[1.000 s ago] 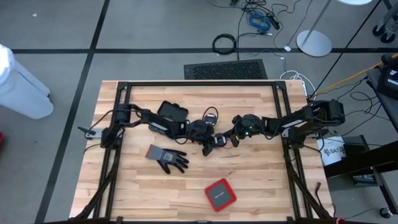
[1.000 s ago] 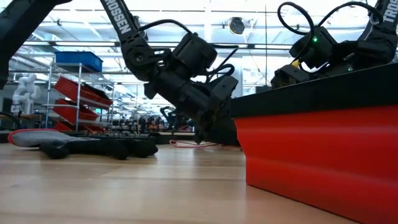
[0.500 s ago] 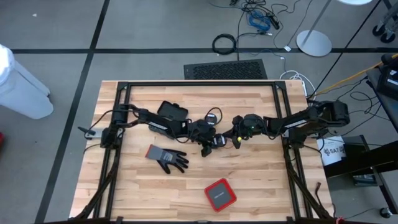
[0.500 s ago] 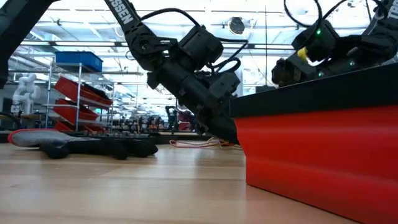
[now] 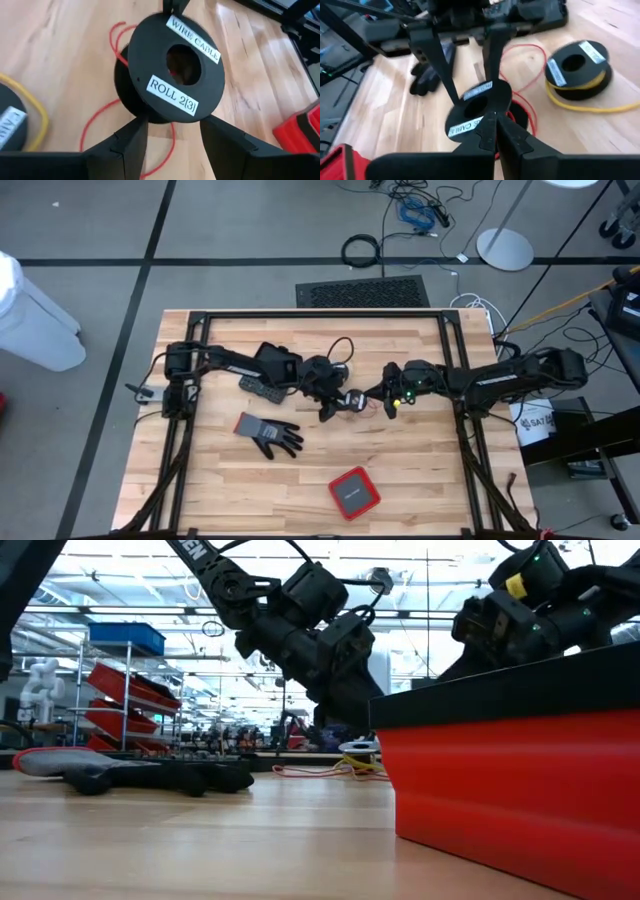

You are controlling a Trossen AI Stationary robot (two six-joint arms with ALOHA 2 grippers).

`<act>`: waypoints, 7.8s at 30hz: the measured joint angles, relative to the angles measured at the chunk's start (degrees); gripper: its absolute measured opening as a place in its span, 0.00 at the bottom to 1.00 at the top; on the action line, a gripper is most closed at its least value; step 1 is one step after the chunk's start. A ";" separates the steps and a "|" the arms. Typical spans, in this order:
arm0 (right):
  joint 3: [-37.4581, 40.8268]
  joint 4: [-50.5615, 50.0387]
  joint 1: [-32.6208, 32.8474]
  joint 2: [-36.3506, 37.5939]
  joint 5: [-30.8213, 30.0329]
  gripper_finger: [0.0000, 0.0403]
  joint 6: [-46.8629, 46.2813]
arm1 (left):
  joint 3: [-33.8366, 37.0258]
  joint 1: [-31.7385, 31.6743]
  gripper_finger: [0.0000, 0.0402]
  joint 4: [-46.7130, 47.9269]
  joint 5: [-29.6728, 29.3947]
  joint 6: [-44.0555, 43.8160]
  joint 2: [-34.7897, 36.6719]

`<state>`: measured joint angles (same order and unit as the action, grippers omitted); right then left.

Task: Coil cords
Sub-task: Coil the red wire onto the spool

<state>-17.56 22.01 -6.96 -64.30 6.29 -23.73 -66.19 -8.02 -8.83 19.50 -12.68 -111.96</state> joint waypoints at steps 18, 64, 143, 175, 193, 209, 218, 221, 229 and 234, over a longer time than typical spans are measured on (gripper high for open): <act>0.07 -3.22 -0.03 -6.04 -5.31 0.00 -4.54 | 0.00 -0.32 0.47 1.21 -6.69 -1.94 -2.38; 0.07 -2.33 1.07 -8.12 -6.83 0.00 -3.69 | 0.79 -5.10 0.45 -14.83 6.87 -33.40 -8.72; 0.02 5.53 8.35 19.77 -11.01 0.19 16.31 | -0.87 7.29 0.00 -19.54 -10.22 29.41 11.54; 0.09 -2.60 15.81 17.13 -12.16 0.19 17.71 | -1.18 4.86 0.00 -15.87 33.90 28.79 11.52; 0.04 11.77 17.27 4.36 -12.32 0.19 17.97 | -1.18 11.64 0.00 -46.47 60.33 15.73 11.50; 0.04 20.61 17.63 1.35 -13.84 0.19 19.54 | -0.76 7.13 0.00 -22.31 27.61 25.70 11.52; 0.04 22.01 17.57 5.09 -24.01 0.19 21.88 | -0.74 7.02 0.00 -14.57 17.04 31.12 11.47; -0.16 22.70 17.57 5.58 -23.99 0.19 21.85 | -0.74 7.18 0.00 -14.58 13.19 32.05 11.47; -7.18 15.76 17.62 5.17 -24.19 0.19 24.08 | -0.74 8.23 0.00 -14.61 8.29 32.67 11.47; -12.83 7.49 17.57 5.90 -27.24 0.19 26.16 | -0.74 8.67 0.00 -14.50 5.07 32.69 11.47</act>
<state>-30.39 29.50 10.61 -58.40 -20.95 2.44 -66.94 0.65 -23.34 24.57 20.01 -100.49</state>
